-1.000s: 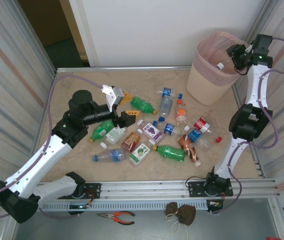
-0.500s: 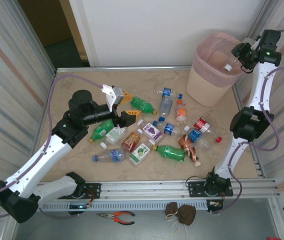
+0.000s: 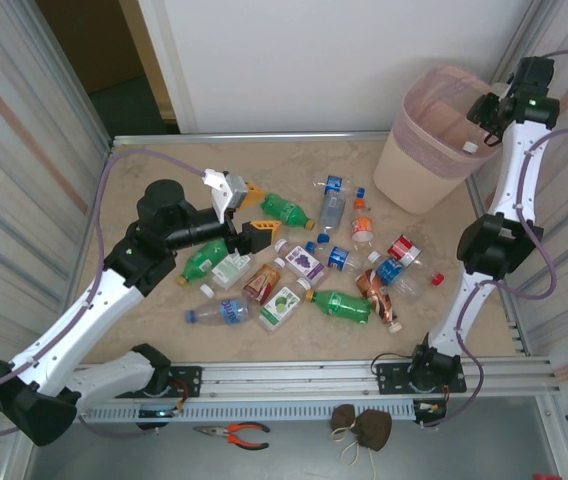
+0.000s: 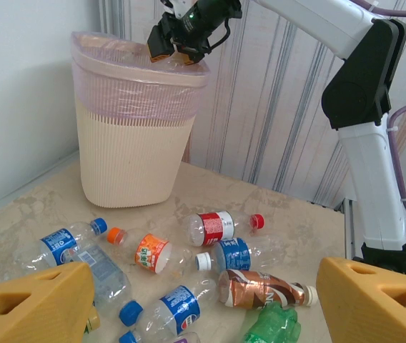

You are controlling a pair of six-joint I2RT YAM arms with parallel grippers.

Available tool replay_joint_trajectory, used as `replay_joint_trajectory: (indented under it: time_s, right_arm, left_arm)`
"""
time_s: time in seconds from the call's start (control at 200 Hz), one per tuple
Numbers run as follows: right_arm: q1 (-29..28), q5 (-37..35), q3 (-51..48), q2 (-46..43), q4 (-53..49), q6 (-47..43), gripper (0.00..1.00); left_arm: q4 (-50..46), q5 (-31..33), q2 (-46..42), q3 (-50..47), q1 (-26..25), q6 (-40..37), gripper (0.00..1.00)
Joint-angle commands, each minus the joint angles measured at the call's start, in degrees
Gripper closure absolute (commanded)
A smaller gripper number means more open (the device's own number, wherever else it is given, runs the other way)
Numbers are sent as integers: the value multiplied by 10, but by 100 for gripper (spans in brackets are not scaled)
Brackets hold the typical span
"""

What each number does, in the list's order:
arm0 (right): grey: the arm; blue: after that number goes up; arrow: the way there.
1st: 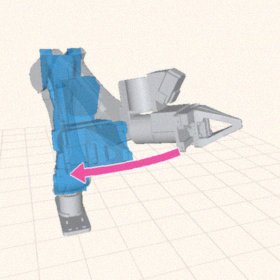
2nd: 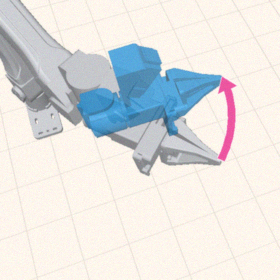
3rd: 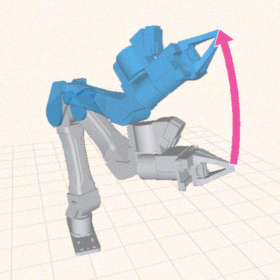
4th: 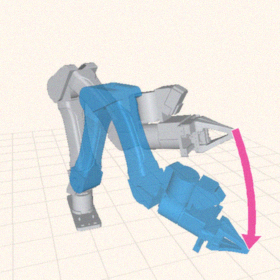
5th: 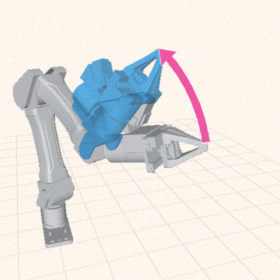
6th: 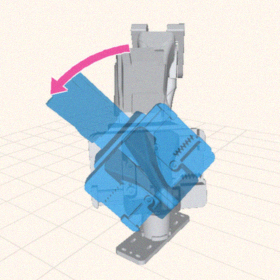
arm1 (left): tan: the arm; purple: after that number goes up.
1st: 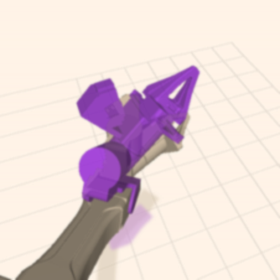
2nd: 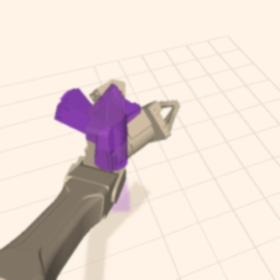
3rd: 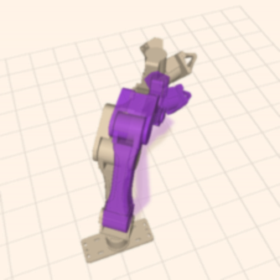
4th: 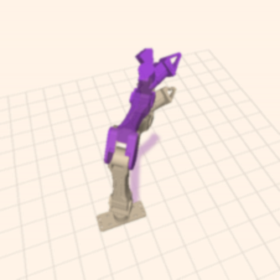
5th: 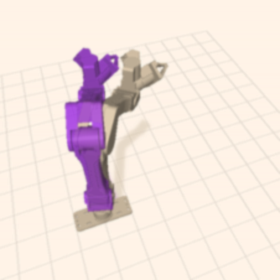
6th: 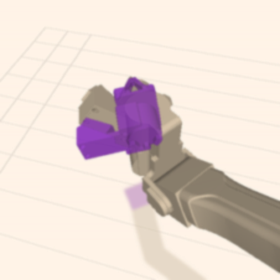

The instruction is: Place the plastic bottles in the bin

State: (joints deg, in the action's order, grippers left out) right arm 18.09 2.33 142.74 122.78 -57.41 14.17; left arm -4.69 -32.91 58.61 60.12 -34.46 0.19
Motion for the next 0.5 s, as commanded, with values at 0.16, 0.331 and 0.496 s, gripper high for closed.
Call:
replay_joint_trajectory:
  time_s: [0.16,0.331,0.496]
  right_arm:
    - [-28,-128,18,1,-32,-86,56]
    - [-36,-165,15,-9,-34,-116,58]
    - [-51,-116,-16,-39,-27,-146,60]
  left_arm:
    - [-6,6,-7,12,7,-9,18]
    - [-4,5,-9,8,11,-7,18]
    - [-1,1,-4,9,13,-8,18]
